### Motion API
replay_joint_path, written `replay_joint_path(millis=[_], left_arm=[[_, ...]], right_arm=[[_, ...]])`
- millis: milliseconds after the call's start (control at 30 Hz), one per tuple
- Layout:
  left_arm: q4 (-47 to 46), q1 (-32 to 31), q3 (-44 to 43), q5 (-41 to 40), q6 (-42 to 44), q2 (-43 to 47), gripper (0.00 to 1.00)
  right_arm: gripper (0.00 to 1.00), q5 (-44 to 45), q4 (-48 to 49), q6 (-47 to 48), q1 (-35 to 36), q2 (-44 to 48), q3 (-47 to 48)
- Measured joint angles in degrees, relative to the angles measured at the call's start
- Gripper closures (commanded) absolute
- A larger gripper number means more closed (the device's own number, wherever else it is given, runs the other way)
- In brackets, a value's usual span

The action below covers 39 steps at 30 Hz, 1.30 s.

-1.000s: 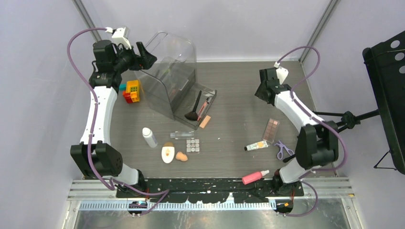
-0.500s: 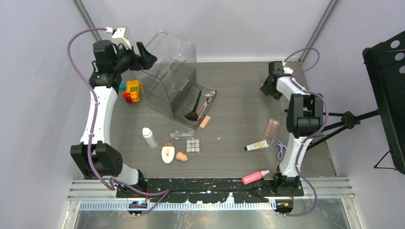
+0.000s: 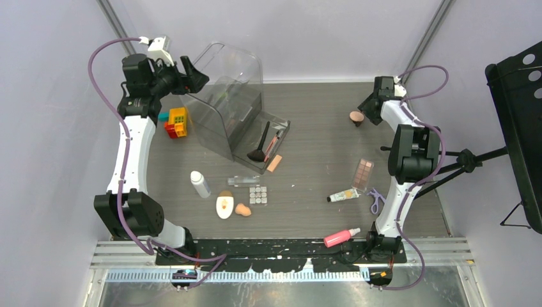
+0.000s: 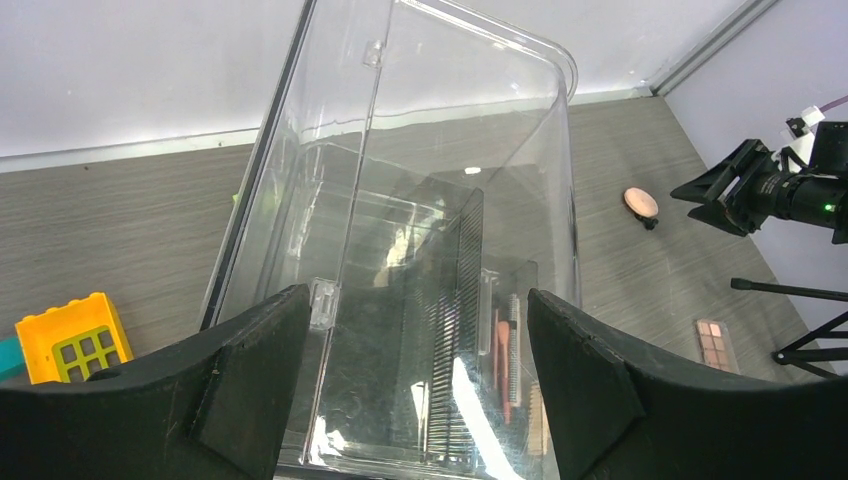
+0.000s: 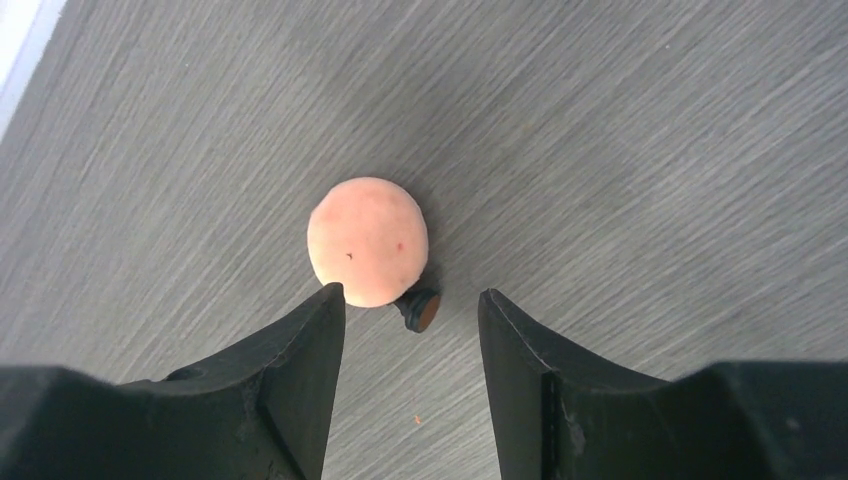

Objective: Organize the makeup
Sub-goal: Pick up the makeup tool from the center of the board.

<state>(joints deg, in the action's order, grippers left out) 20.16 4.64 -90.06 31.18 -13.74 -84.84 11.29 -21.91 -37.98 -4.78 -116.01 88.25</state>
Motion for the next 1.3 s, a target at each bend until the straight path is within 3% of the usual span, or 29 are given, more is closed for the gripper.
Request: replay_joint_path(millis=[667,1033,1300], left_arm=[[-0.7,1.0,0.2,1.1,-1.2,0.0,0.19],[-1.2,1.1,0.4,1.4,-1.8,0.0,0.19],[-1.3,1.1,0.4,1.4,-2.4,0.0,0.19]], right_arm=[[0.49,-4.5,-1.0,-1.0,0.0,0.4,-0.9],[0.5,-1.4,-7.1,-0.2,7.6,28.4,-18.0],[0.5,3.1,-16.1,-0.8,11.1,42.2,-26.4]])
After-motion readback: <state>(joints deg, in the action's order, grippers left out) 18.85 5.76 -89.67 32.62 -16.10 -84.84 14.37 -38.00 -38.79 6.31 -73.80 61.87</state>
